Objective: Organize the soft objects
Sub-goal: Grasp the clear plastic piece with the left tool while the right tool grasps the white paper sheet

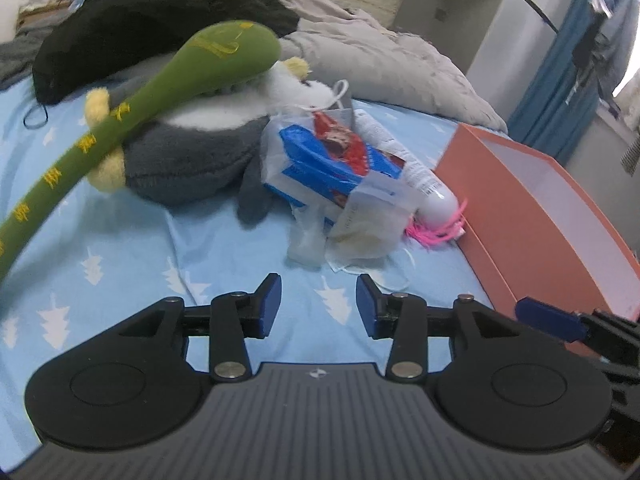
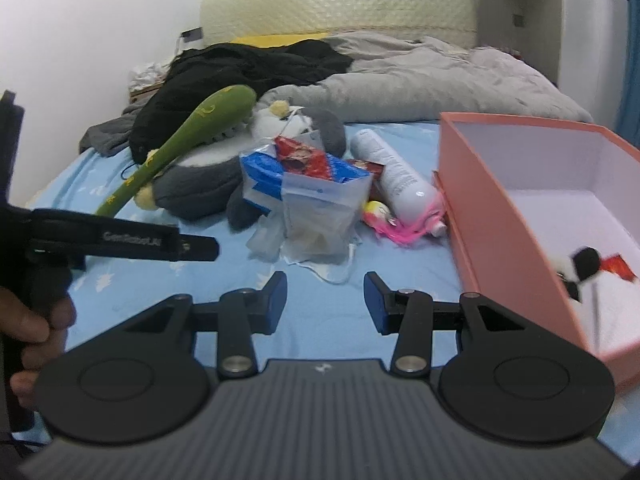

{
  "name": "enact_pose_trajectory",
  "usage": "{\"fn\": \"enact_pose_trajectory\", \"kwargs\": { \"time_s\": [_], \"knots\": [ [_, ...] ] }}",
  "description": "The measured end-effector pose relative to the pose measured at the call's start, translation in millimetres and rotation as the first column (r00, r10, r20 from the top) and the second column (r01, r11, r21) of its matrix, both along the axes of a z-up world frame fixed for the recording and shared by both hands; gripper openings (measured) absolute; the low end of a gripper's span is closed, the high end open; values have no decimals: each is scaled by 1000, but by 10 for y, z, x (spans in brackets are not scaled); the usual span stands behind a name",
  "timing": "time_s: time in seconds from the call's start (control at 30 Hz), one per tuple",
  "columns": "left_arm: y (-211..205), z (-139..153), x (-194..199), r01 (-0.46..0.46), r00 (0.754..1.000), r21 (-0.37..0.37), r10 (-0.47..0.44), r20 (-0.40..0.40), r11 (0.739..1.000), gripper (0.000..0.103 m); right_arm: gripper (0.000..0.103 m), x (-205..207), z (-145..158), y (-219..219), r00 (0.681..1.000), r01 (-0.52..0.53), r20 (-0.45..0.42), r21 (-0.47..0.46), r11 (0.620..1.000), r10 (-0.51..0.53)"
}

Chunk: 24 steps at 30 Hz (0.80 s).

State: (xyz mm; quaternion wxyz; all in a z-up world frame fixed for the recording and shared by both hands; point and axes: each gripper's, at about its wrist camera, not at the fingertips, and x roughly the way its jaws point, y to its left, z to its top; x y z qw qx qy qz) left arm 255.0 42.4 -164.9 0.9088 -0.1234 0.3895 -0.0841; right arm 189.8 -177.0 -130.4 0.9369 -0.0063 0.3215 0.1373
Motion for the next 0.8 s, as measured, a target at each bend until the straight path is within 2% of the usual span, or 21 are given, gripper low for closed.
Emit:
{"fn": "enact_pose_trajectory", "kwargs": {
  "time_s": [0.23,0.37,0.47,0.57,0.7,0.8],
  "knots": [
    [30,-223,271,-58,998,-49,57,-16,997,47,45,388,-341,20,999,-8,-43,-20,1000,7],
    [-4,-315,442,-62,998,-36,62,-22,997,47,45,607,-447,64,998,-58,-8,-23,998,58],
    [-14,-383,586,-55,998,-70,53,-35,996,47,46,792,-503,138,994,-110,16,-44,993,110],
    [-1,-455,709,-71,996,-88,66,-59,994,47,63,952,-557,164,989,-145,27,-23,989,146],
    [57,-564,840,-98,992,-124,87,-92,987,46,64,1067,-613,148,985,-162,56,6,987,161],
    [93,-645,921,-122,988,-162,103,-119,979,38,63,1150,-691,141,984,-174,42,13,985,174]
  ]
}}
